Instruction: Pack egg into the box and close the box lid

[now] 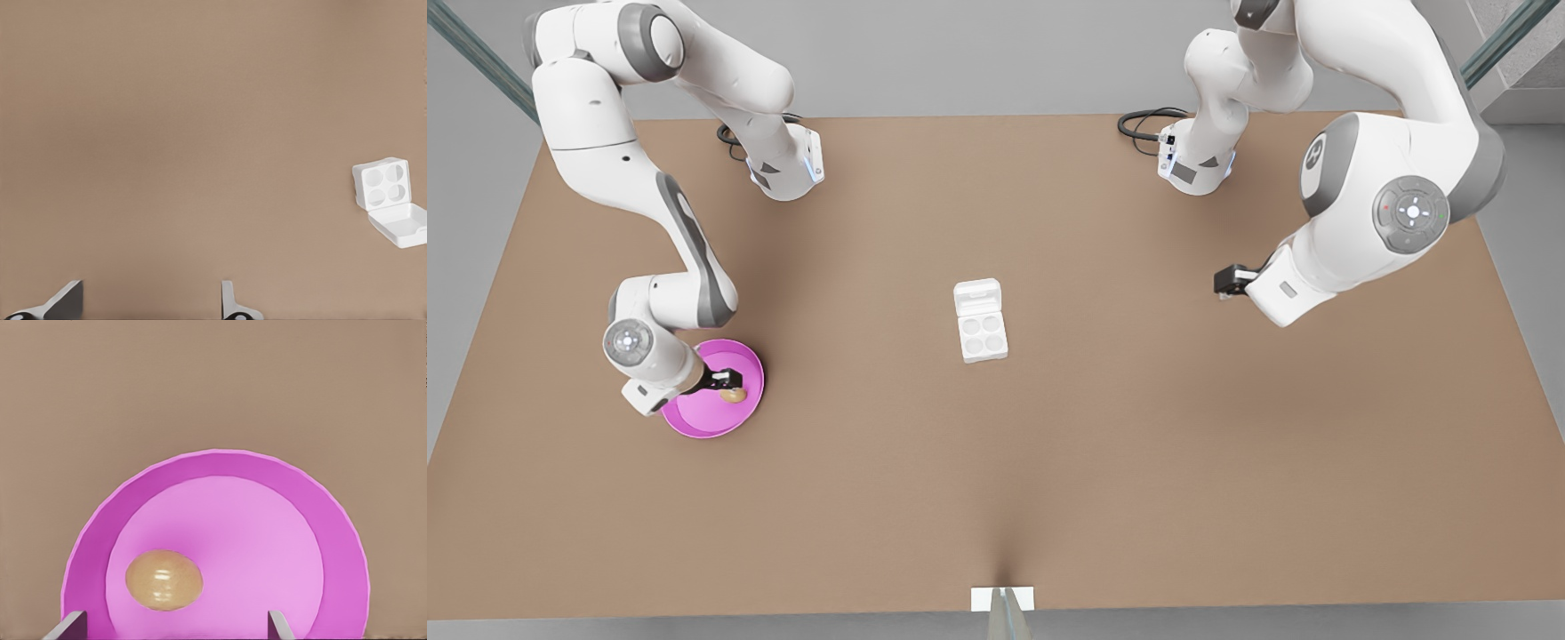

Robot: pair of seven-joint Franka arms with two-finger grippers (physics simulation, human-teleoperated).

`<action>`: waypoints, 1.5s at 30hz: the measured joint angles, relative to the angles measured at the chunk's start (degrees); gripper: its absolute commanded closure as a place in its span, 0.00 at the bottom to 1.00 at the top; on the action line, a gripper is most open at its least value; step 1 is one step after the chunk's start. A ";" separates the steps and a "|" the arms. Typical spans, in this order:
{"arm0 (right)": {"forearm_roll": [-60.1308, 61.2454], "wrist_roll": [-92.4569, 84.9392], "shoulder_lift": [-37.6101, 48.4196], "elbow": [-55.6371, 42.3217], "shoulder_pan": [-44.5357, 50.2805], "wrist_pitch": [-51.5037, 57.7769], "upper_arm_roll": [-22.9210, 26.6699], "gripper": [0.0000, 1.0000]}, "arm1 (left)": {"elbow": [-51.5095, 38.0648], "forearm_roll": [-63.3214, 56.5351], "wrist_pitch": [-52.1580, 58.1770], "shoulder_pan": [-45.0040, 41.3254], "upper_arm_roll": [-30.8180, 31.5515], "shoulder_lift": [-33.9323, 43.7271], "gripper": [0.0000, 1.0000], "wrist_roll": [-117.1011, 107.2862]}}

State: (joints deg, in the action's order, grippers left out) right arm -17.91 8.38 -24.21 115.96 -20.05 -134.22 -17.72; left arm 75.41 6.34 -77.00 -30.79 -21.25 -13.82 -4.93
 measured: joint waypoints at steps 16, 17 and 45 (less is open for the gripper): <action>0.86 56.00 -4.59 -9.58 -1.22 2.11 -3.15 0.00 | -0.07 -1.83 1.22 -1.38 1.25 0.58 0.00 -3.12; 0.94 59.02 -4.85 -9.63 -1.15 1.93 -3.25 0.00 | -0.07 -1.85 1.28 -1.44 1.29 0.62 0.00 -3.27; 4.55 89.15 -3.38 0.10 -0.41 -2.24 -3.32 0.00 | -0.07 -2.52 1.04 -2.18 1.14 0.29 0.00 -5.45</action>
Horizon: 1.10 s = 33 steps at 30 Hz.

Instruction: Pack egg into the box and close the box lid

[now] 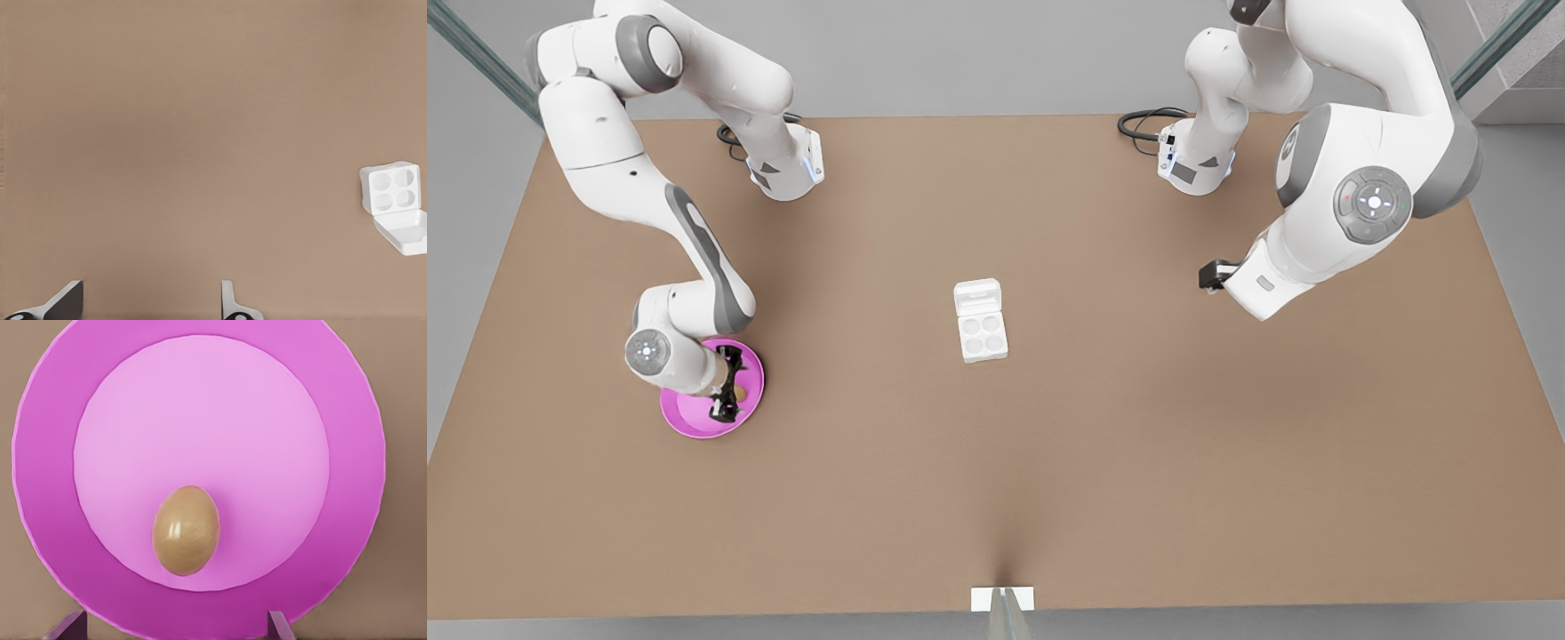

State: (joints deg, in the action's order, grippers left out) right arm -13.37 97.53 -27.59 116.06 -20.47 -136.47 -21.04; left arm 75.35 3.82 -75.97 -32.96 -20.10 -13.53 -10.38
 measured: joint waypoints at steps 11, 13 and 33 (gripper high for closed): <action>-2.92 4.22 -0.36 2.89 -3.16 -2.60 0.10 0.00 | 0.00 -0.26 -0.41 -0.07 0.01 -0.12 0.00 -0.28; -3.97 4.74 -0.56 3.01 -4.10 -2.75 0.13 0.00 | 0.06 -0.34 -0.64 -0.07 0.02 -0.11 0.00 -0.30; -8.83 7.82 -3.43 2.61 -4.66 -3.86 0.02 0.27 | 0.26 -0.50 -1.69 0.14 0.02 -0.63 0.00 -0.45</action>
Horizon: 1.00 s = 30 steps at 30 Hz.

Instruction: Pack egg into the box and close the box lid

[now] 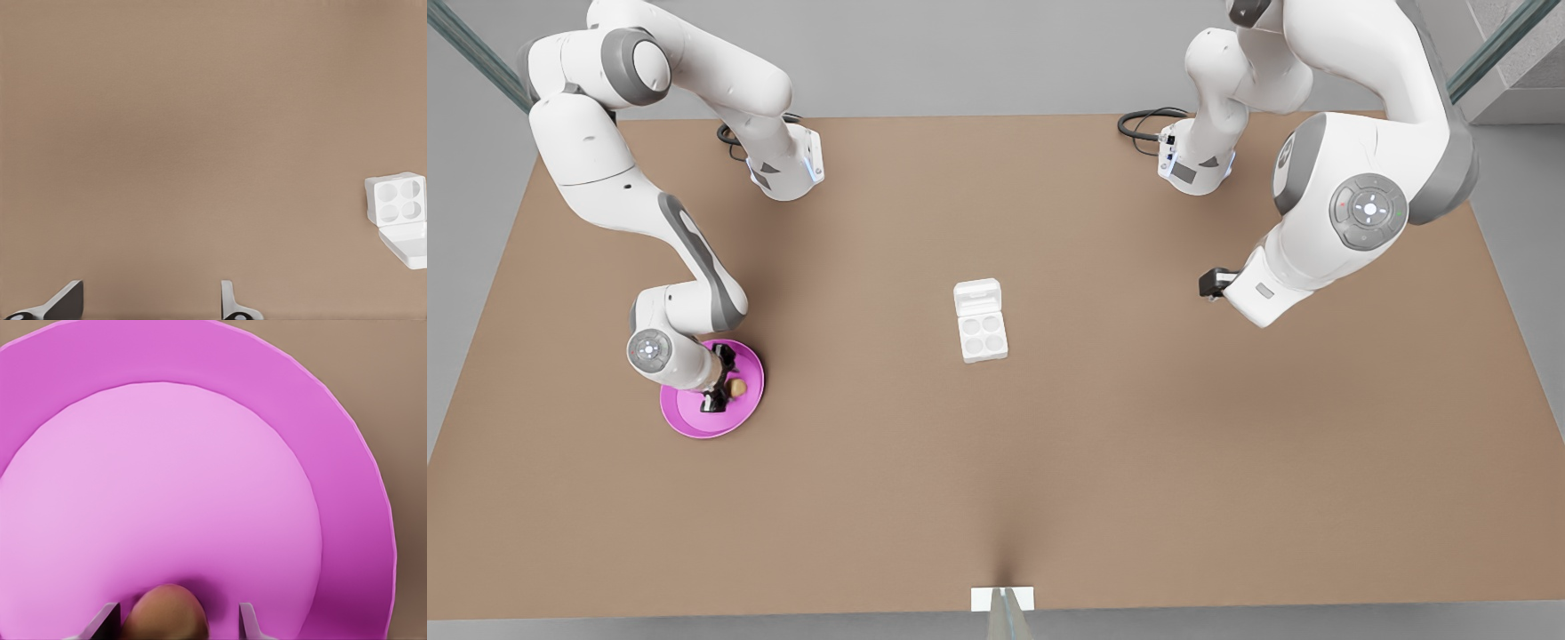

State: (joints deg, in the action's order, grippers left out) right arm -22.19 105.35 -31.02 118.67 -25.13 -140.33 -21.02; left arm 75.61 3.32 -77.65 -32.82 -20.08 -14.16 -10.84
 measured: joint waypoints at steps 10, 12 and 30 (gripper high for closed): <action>-0.11 0.66 0.03 0.00 -0.36 -0.03 -0.07 0.44 | -0.02 -0.04 -0.39 0.00 -0.01 -0.24 0.00 -0.03; -0.14 0.78 0.04 0.00 -0.36 -0.07 -0.07 0.48 | -0.04 -0.05 -0.45 -0.11 -0.07 -0.18 0.00 -0.04; 11.28 1.82 3.31 -15.83 15.13 10.12 0.74 0.51 | -0.26 -0.01 -0.39 -0.54 -0.31 1.91 0.00 -0.38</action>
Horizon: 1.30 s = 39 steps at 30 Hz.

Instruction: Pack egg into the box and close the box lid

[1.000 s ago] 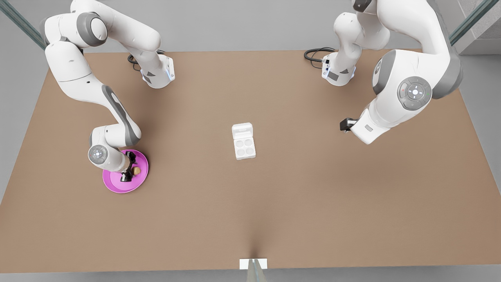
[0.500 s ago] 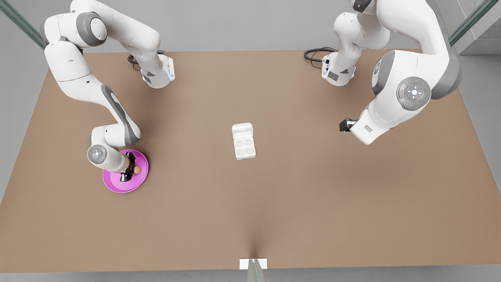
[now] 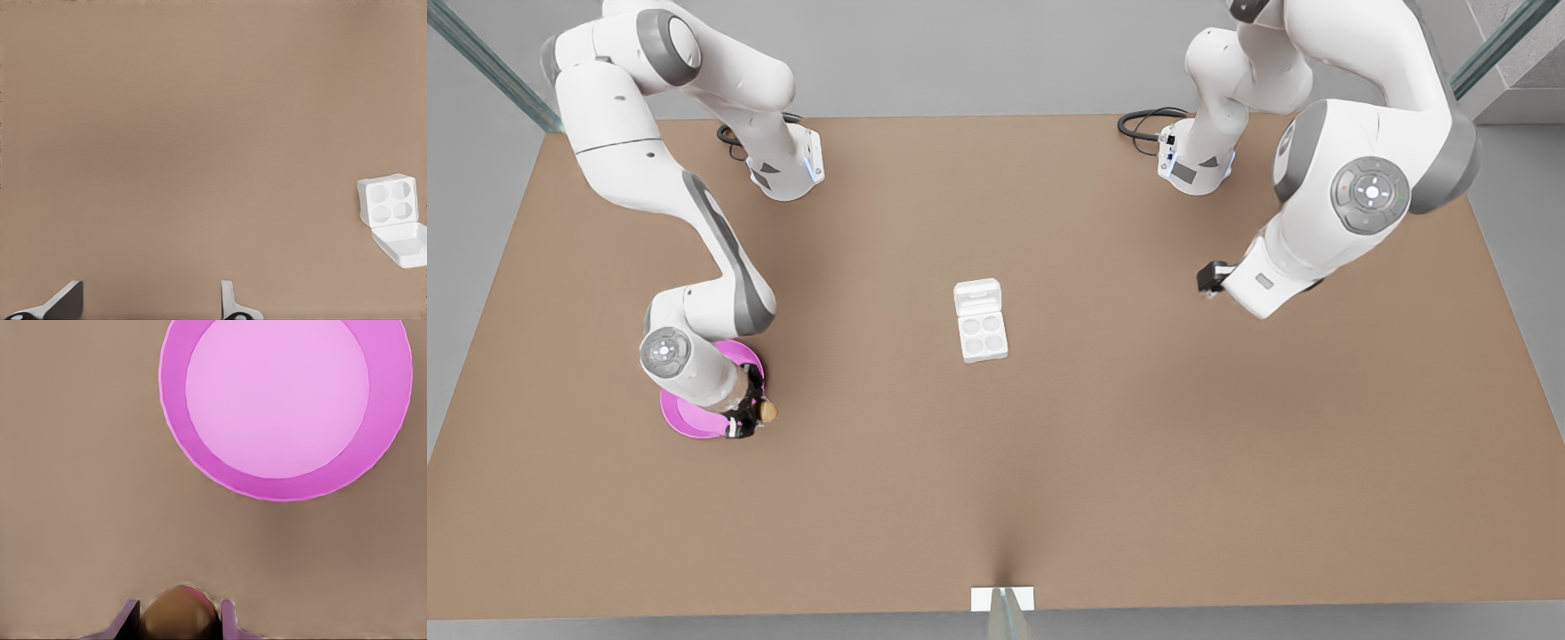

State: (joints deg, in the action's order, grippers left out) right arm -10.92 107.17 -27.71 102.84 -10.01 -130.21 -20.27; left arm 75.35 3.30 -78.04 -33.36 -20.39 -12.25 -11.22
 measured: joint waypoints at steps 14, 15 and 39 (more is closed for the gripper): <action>25.51 0.52 -4.21 -14.97 41.77 7.69 14.24 0.50 | 0.95 -2.80 -1.74 28.92 23.90 2.50 0.00 3.90; 26.47 0.54 -4.16 -15.24 42.69 7.88 14.00 0.50 | 1.04 -2.85 -1.82 28.96 23.97 2.48 0.00 4.41; 28.20 0.44 -8.94 -12.32 45.21 6.34 12.90 0.49 | 1.23 -3.08 -2.39 28.70 24.07 2.26 0.00 10.87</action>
State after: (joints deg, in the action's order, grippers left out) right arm 17.28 107.61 -36.65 90.51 35.21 -123.87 -7.37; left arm 76.58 0.22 -80.43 -4.65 3.67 -9.99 -0.34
